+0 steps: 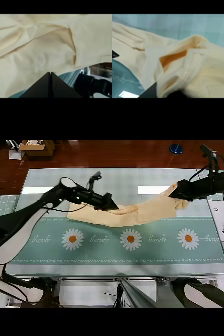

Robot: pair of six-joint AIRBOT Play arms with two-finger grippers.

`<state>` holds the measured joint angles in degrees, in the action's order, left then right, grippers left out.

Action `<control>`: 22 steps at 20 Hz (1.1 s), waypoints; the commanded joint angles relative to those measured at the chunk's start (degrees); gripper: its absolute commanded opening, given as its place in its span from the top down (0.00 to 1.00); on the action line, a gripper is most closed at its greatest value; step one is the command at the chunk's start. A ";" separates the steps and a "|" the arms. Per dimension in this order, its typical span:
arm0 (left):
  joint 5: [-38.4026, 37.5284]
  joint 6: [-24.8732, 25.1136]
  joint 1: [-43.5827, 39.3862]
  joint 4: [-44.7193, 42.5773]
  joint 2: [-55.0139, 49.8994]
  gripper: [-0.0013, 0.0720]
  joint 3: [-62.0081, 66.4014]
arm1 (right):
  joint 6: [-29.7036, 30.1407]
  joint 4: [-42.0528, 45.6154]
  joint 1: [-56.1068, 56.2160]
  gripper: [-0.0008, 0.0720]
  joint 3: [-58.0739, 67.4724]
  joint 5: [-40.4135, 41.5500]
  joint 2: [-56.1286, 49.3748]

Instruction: Fold the shirts.

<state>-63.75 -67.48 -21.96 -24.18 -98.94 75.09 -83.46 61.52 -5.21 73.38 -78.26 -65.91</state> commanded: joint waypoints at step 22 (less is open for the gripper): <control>4.00 -8.00 31.15 -21.07 24.81 0.95 0.13 | -7.96 6.78 17.46 0.95 0.04 8.92 2.60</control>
<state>-57.19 -75.83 -3.49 -41.89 -82.28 75.22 -89.17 66.43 5.74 73.38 -75.07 -60.73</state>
